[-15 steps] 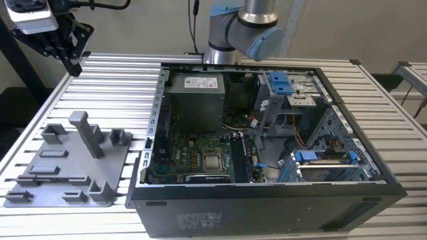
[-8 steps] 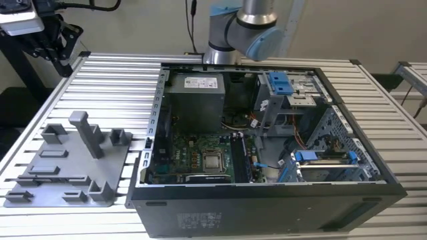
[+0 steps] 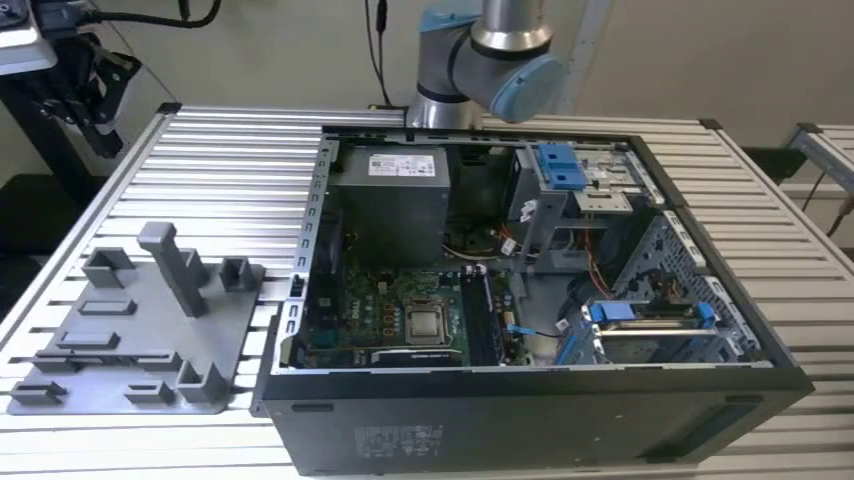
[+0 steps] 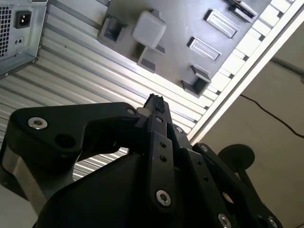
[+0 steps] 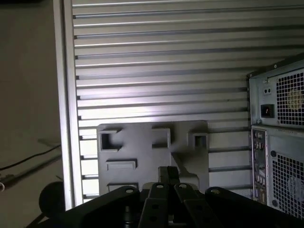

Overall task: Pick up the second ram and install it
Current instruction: 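Reach for the second ram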

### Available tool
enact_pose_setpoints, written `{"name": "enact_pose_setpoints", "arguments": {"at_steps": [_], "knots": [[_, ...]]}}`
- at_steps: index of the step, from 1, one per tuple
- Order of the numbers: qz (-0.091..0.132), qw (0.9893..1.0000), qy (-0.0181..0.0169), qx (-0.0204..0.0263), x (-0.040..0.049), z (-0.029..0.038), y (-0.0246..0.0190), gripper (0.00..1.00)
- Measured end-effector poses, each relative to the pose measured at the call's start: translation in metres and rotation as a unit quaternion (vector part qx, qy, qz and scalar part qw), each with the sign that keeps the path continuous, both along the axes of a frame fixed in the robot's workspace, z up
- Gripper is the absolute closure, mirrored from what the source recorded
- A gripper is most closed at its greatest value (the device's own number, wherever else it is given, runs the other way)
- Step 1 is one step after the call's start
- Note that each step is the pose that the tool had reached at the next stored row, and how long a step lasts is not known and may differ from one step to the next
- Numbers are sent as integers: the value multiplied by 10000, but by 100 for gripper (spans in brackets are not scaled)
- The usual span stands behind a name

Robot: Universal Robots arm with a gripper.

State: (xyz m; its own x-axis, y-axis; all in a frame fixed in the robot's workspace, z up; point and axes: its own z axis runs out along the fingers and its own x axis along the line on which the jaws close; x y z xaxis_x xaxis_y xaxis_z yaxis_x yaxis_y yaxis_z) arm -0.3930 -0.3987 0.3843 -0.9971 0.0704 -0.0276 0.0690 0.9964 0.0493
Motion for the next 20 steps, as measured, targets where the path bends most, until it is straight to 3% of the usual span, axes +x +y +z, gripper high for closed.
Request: {"name": "enact_pose_setpoints", "arguments": {"at_steps": [4, 11, 20], "knots": [[0, 10000, 6, 0, -110, -27, 0, 89], [1, 10000, 6, 1, -119, -39, -8, 89], [0, 10000, 6, 0, -146, -84, -120, 89]]}}
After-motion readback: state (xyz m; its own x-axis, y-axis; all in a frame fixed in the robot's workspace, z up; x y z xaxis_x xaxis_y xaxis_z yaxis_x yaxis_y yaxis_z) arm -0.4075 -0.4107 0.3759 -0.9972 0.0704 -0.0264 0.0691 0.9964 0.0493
